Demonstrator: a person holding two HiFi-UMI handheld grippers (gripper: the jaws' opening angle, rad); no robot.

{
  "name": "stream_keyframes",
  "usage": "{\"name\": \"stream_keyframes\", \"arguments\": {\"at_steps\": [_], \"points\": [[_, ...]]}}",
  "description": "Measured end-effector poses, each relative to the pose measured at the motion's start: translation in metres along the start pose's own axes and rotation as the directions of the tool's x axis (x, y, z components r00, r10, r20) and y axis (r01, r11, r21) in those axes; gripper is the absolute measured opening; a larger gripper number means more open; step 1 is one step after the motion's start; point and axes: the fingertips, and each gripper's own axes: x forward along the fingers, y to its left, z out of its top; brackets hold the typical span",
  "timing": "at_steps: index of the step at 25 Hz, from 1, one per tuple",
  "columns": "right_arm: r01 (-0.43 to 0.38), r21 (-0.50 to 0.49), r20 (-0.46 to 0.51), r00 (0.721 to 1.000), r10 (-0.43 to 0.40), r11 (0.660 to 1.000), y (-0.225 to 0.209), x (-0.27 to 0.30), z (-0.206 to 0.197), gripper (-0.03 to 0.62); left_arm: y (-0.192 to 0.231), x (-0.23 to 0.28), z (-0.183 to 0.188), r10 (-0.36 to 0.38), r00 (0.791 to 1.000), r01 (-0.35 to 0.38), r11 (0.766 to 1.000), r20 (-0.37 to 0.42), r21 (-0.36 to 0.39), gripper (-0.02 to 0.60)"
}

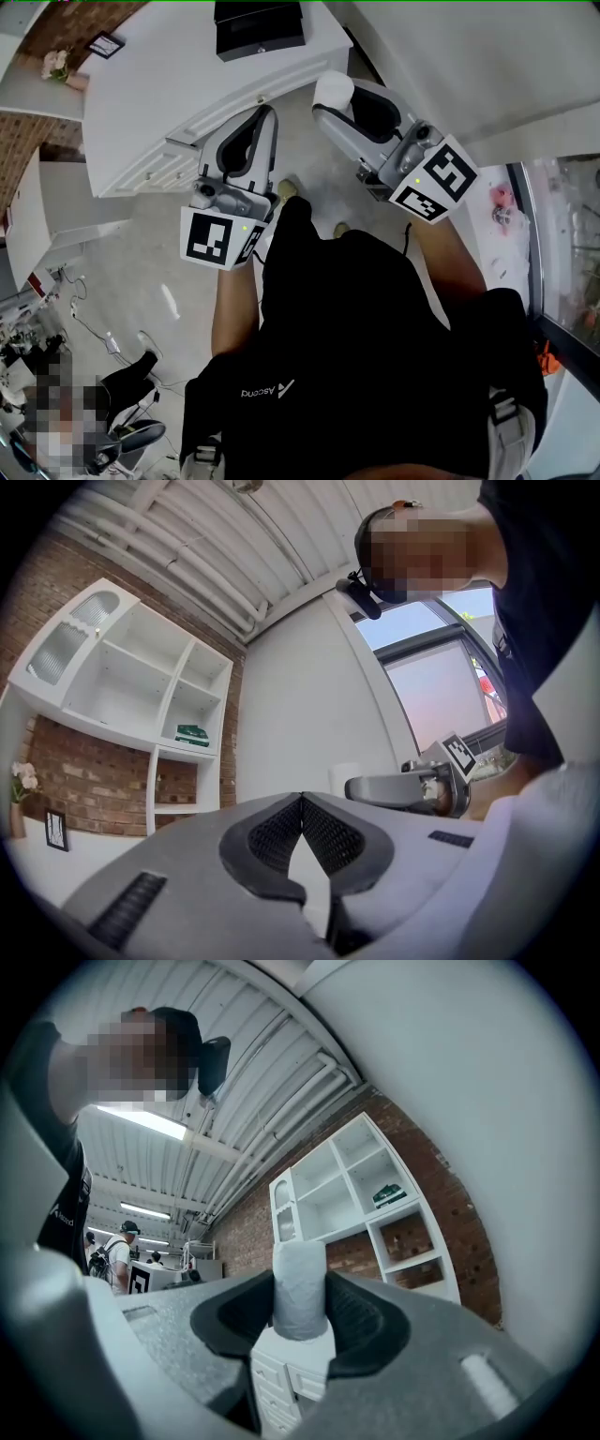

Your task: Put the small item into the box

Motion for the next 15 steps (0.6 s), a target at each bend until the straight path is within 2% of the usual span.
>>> {"name": "stream_keyframes", "arguments": {"at_steps": [8, 15], "points": [[0.054, -0.001, -0.065, 0.996, -0.054, 0.999, -0.053, 0.071, -0.018, 0.167, 0.076, 0.036, -0.025, -0.017, 1.000, 0.017, 1.000, 0.002, 0.008, -0.002], [0.130, -0.007, -0.119, 0.984, -0.130, 0.992, -0.113, 0.144, -0.041, 0.167, 0.155, 0.077, -0.052, -0.079, 0.997, 0.079, 0.997, -0.005, 0.001, -0.002]]}}
